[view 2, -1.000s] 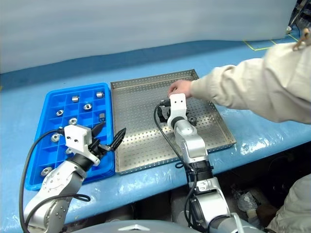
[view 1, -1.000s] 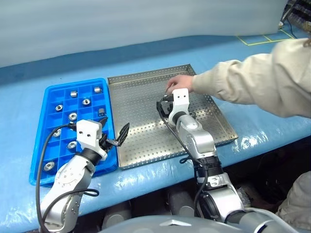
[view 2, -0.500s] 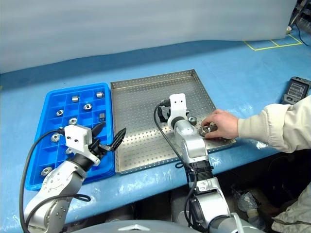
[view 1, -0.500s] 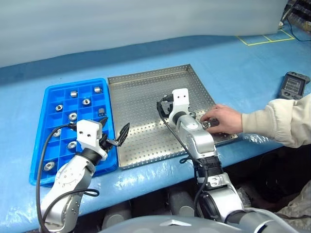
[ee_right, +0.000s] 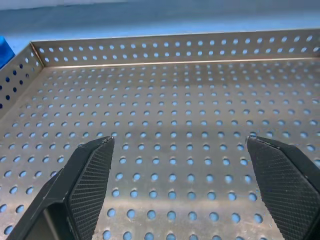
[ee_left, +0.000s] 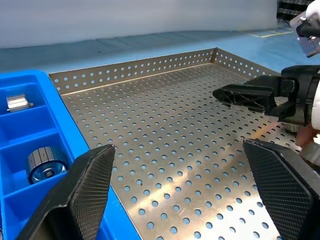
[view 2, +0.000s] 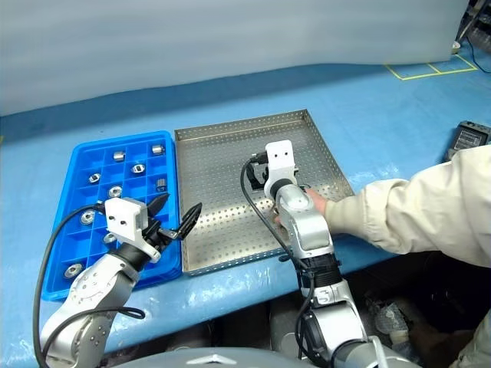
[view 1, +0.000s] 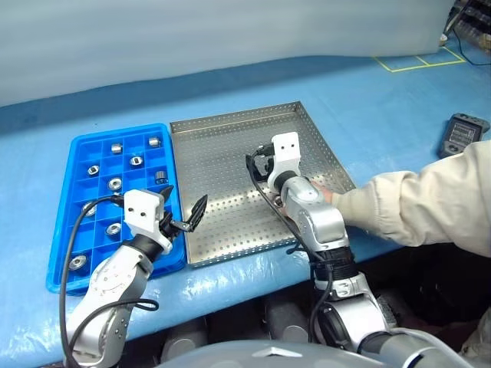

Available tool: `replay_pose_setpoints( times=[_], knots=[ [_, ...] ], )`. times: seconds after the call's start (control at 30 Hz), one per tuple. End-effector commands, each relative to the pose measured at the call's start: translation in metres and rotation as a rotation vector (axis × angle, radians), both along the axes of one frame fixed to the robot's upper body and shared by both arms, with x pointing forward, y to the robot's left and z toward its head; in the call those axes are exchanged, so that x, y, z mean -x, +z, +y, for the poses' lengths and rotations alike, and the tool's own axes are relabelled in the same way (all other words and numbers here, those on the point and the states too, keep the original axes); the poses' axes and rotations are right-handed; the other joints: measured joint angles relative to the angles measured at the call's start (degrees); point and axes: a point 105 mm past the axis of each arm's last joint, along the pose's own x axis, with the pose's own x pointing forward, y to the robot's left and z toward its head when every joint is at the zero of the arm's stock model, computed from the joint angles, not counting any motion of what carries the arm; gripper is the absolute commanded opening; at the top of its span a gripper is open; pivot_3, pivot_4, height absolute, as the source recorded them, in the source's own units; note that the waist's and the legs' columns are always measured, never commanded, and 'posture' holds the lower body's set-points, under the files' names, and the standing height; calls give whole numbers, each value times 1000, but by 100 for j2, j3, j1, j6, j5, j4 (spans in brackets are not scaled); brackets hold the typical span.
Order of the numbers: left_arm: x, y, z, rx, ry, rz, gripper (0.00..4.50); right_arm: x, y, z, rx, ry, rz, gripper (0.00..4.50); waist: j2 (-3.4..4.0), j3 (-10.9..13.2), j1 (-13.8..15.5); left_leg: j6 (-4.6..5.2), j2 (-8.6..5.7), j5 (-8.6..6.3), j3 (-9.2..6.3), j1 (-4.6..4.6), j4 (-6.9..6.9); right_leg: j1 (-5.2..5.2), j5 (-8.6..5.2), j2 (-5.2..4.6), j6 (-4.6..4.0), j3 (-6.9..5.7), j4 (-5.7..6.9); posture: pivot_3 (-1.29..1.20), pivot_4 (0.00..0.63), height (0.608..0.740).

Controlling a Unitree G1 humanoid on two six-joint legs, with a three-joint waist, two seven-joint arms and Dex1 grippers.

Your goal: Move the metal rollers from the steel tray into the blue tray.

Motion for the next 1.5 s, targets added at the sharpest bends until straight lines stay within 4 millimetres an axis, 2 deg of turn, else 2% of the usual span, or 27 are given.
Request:
replay_pose_setpoints(
  times=[0.03,0.47,0.67,1.07,1.3,1.5],
  knots=[
    [2,14,-5,12,-17,-63,4500,1,14,4,-6,19,-46,4449,0,0,-1,0,0,0,0,0,0,0,0,0,0,0,0,-39,150,740],
    [2,13,-5,11,-25,-60,4500,0,13,7,4,25,-41,4449,0,0,1,0,0,0,0,0,0,0,-1,0,-2,0,0,-39,150,740],
    [1,11,-8,18,-37,-57,4500,2,15,-5,54,-5,36,4449,0,0,7,0,0,0,0,-1,0,0,-3,0,-7,0,0,-45,150,740],
    [1,7,-13,34,-53,-45,4500,40,19,-27,149,29,180,4449,0,0,-6,1,-1,-1,0,-3,1,-1,-8,0,-12,-1,-1,-74,150,740],
    [2,4,-14,40,-53,-34,4500,70,14,-25,202,136,271,4449,0,0,-21,2,-1,-1,0,-4,1,-2,-9,0,-13,-1,-3,-80,150,740],
    [3,2,-16,46,-57,-25,4500,85,6,-21,214,208,345,4449,-1,0,-38,2,-1,-1,0,-3,1,-1,-11,0,-14,-1,-2,-80,150,740]
  ],
)
